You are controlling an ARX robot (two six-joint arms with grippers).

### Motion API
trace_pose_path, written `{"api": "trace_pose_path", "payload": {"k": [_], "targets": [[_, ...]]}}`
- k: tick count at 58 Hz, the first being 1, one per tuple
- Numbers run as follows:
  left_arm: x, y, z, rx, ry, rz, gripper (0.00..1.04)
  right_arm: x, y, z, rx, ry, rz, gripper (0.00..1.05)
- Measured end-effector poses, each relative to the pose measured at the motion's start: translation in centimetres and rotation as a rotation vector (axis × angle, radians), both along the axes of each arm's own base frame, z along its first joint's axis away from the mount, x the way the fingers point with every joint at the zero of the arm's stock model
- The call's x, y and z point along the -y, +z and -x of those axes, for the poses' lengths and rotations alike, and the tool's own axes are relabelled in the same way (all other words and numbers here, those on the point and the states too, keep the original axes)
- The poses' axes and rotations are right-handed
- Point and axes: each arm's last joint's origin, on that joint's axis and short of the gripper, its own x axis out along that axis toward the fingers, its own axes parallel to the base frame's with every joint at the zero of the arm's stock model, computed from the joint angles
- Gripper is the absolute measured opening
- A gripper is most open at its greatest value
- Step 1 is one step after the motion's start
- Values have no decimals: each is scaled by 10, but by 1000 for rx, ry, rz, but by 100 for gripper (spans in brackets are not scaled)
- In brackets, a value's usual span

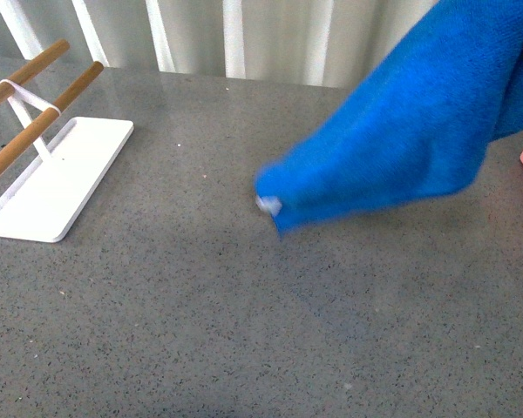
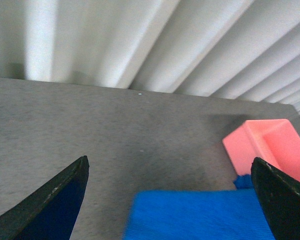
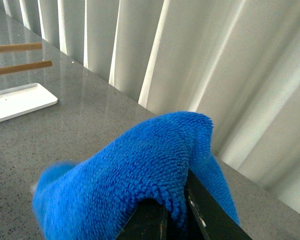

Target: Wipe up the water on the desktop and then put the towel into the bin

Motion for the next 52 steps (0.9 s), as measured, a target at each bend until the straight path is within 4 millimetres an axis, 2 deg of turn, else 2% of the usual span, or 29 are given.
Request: {"api": "trace_pose_path", "payload": {"k": [8,13,19,22,23,27,34,43,47,52], "targets": [[-48,-3,7,8,69,-52,98,5,-1,1,-9,-15,-1,3],[-74,-4,33,11,66,-91,98,7,-2,2,-13,-26,-4,3],[-84,-2,59,60,71,-126,97,7,-3,2,-16,-26,-4,3],[-85,-4,76,255,301,-236,84,7,-4,3,-19,-27,-3,3],[-86,-7,88,326,398,-260,78,7,-4,3,-19,-27,-3,3],[-88,-16,116,414,501,-279,64,8,-4,3,-21,-31,-3,3],[-89,-33,147,437,518,-285,43,10,-5,2,-24,-46,-2,3],[-89,-58,174,403,510,-301,15,12,-8,2,-34,-62,-1,3],[-89,-63,184,407,510,-302,3,13,-8,1,-35,-70,1,3],[-89,-67,196,415,510,-302,4,14,-8,1,-36,-84,3,3]]}}
